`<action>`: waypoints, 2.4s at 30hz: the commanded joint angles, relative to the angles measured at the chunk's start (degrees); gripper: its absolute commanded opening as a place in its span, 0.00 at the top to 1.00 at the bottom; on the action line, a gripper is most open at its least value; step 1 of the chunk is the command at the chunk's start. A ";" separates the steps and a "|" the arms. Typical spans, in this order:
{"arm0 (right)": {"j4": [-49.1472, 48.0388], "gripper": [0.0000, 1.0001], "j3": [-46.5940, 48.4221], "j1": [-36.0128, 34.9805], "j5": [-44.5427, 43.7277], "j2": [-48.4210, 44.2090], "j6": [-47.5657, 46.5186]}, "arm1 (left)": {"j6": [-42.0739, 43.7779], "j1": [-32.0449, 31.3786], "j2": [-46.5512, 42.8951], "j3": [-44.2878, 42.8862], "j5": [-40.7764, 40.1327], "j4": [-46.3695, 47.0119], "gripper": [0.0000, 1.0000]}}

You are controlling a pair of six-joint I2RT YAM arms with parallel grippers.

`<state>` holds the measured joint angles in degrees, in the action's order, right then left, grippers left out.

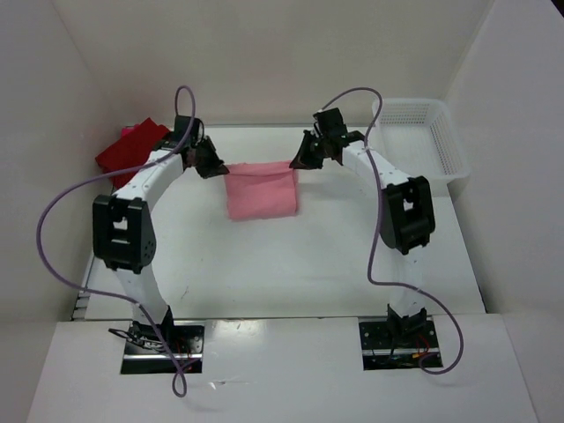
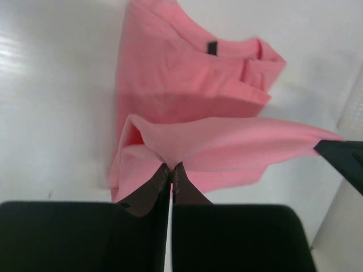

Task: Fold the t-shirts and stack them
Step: Fold the long partially folded tshirt into a neat square, then smooth out wrinkles on the folded tshirt

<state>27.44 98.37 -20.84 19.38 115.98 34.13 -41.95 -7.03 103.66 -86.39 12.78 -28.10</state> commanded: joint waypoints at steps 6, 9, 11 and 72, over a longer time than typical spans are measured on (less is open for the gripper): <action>3.67 0.97 21.04 3.70 -1.45 20.48 -2.40 | 1.17 0.87 14.28 -8.09 -6.18 5.59 0.95; 4.90 0.95 25.80 3.70 -2.67 22.79 -1.79 | -0.49 1.40 15.87 -8.71 -7.06 7.96 0.86; 5.42 0.90 27.40 3.70 -2.68 23.41 -1.18 | -1.89 1.40 15.27 -8.71 -6.45 11.28 0.68; -12.96 0.91 -8.29 0.96 4.46 -23.40 3.45 | -3.84 1.22 21.49 -7.91 7.00 22.56 0.61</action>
<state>42.68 114.65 -22.81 16.21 103.88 30.85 -46.65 -6.35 125.05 -91.22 18.70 -7.51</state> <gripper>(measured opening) 0.081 0.396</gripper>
